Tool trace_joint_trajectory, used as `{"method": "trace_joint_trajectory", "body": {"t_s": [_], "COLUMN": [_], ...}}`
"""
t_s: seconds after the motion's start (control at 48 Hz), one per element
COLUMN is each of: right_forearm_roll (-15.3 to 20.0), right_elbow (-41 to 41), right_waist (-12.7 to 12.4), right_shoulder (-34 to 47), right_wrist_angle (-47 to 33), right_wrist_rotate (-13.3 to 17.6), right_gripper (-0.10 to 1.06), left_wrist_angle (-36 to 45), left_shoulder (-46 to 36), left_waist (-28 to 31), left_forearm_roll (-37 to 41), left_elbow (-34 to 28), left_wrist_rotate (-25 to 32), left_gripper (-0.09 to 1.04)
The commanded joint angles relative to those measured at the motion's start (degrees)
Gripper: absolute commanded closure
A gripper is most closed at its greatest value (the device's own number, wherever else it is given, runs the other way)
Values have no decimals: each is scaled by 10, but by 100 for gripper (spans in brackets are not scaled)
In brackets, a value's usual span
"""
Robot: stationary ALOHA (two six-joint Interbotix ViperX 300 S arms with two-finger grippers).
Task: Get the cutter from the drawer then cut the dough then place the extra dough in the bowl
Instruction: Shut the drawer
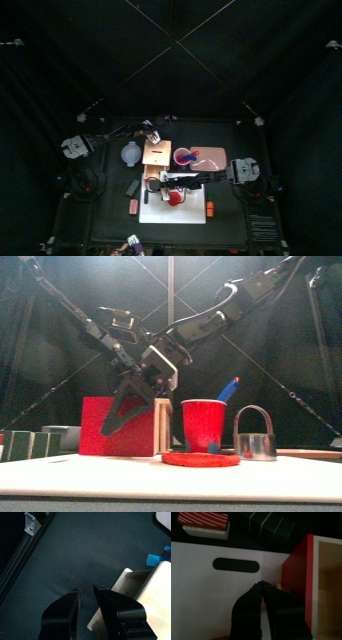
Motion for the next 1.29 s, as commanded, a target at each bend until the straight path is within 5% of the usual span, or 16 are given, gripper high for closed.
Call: {"method": "trace_joint_trajectory", "body": {"t_s": [0.021,0.646,1.125,1.292], "right_forearm_roll": [-2,-83,-86,-86], "right_elbow": [0,-11,-21,-23], "right_waist": [-20,-91,-86,-66], "right_shoulder": [-40,-54,-48,-54], "right_wrist_angle": [4,36,36,40], "right_wrist_rotate": [-2,-3,-2,-2], "right_gripper": [68,68,68,68], "left_wrist_angle": [2,4,-15,-41], "left_shoulder": [-7,-12,-17,-31], "left_waist": [-18,-17,-16,-16], "left_forearm_roll": [-2,-3,-2,-3], "left_elbow": [4,5,4,10], "left_wrist_rotate": [1,-2,-3,-4], "left_gripper": [24,24,24,24]}}
